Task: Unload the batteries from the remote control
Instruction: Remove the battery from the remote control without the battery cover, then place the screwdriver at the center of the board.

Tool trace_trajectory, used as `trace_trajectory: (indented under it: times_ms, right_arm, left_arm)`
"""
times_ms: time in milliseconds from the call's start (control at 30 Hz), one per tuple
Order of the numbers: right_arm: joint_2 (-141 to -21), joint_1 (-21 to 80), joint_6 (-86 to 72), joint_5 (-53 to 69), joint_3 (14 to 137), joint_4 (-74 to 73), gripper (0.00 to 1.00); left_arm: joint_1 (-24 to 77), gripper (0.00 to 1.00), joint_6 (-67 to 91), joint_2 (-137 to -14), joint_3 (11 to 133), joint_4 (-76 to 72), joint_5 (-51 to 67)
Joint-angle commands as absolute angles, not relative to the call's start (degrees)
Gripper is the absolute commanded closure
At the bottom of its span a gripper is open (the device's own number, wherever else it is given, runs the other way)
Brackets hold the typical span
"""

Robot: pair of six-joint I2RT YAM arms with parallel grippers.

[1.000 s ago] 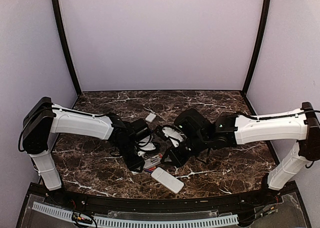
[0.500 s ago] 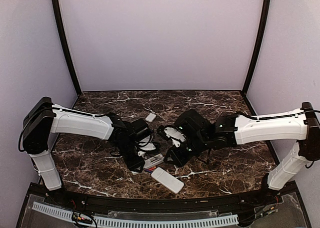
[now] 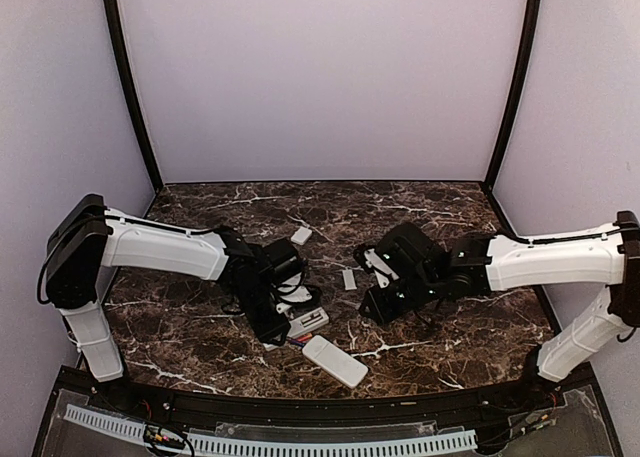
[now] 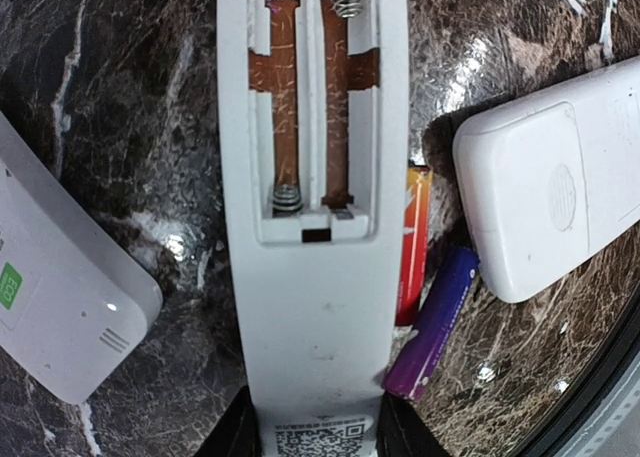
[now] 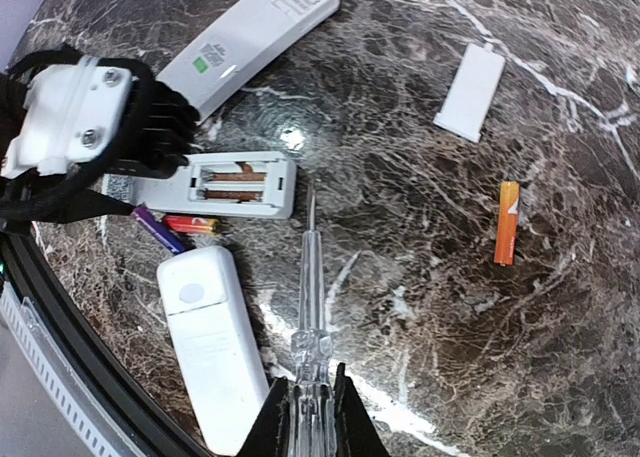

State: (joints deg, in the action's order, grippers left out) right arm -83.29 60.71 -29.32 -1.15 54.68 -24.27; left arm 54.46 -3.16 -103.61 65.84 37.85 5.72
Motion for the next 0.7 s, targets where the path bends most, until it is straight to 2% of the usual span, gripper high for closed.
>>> trace_trajectory:
  times_ms: [0,167,433,600,633,667]
  right_arm:
    - [-80.9,59.17,-34.14,-4.69,50.23,-21.31,1.0]
    - [-80.56,58.3,-36.73,-5.2,45.98,-17.27,1.0]
    - [-81.01,57.95,-38.97,-4.89,41.89,-11.82,1.0]
    - [-81.59,57.95,-39.59,-5.08,40.38,-10.94,1.0]
    - [-81.55,57.93,-39.64,-5.16,40.24,-10.95,0.98]
    - [-81.56,58.0,-39.76,-5.25,40.07,-10.92,0.91]
  left_arm:
    - [50.8,0.92,-1.07,-105.03,65.85,39.17,-3.11]
    - [49.55,0.84,-0.38,-103.4,65.45,38.45,-0.56]
    - [49.33,0.44,2.95,-99.71,63.86,38.33,2.1]
    - [49.31,0.29,5.88,-93.96,63.64,37.4,3.43]
    - [49.26,0.27,6.74,-93.16,63.57,37.07,4.39]
    - [49.27,0.27,7.24,-91.56,63.51,36.34,4.88]
